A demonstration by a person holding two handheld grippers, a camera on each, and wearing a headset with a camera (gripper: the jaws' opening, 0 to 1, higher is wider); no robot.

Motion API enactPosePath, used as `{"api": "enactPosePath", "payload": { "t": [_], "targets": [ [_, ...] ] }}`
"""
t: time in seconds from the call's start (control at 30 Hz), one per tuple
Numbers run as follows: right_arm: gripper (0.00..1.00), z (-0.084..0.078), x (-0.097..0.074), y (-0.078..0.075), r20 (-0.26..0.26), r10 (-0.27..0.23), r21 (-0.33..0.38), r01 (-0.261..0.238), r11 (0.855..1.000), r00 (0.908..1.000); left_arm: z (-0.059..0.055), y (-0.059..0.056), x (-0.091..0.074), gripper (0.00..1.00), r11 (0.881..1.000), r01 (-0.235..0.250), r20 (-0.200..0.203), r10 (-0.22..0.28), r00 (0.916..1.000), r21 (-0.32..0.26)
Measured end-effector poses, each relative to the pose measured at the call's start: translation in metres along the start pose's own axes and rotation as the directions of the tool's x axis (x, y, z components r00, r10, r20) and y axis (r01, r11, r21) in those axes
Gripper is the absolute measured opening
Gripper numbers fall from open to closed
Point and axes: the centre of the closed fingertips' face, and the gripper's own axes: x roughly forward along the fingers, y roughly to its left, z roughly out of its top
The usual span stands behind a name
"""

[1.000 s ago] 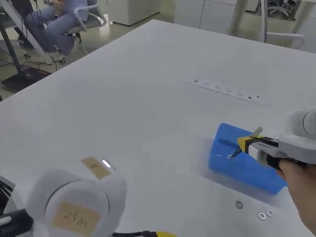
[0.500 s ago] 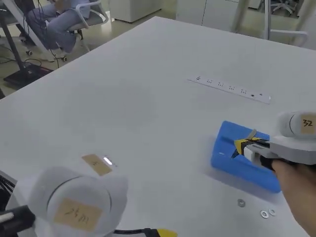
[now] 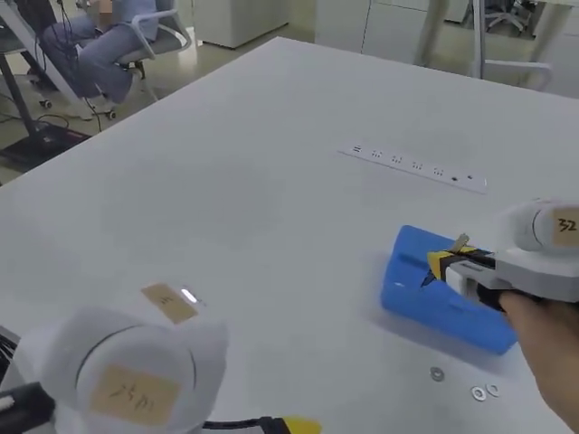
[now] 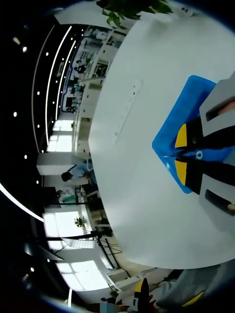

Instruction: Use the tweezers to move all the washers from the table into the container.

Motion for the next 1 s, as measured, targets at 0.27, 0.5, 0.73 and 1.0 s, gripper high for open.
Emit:
{"api": "enactPosePath", "payload": {
  "t": [0.27, 0.5, 0.73, 1.0],
  "targets": [
    [0.03, 0.008, -0.041, 0.013, 0.053, 0.024, 0.017, -0.025, 1.0, 0.9983, 0.001, -0.004, 0.0, 0.97, 1.0, 0.006, 0.004, -0.006, 1.0, 0.007],
    [0.03, -0.014, -0.06, 0.03, 0.017, 0.058, 0.008, -0.058, 0.998, 0.9982, 0.003, -0.006, 0.0, 0.97, 1.0, 0.009, 0.008, -0.009, 0.9999, 0.017],
    [0.03, -0.045, -0.058, 0.029, -0.044, 0.056, 0.006, -0.055, 0.998, 0.9975, 0.004, -0.007, -0.001, 0.97, 1.0, 0.012, 0.01, -0.012, 0.9999, 0.018],
    [0.03, -0.065, -0.057, 0.034, -0.087, 0.059, -0.007, -0.06, 0.998, 0.9944, 0.005, -0.006, -0.003, 0.97, 1.0, 0.009, 0.01, -0.009, 0.9999, 0.024]
  ]
}}
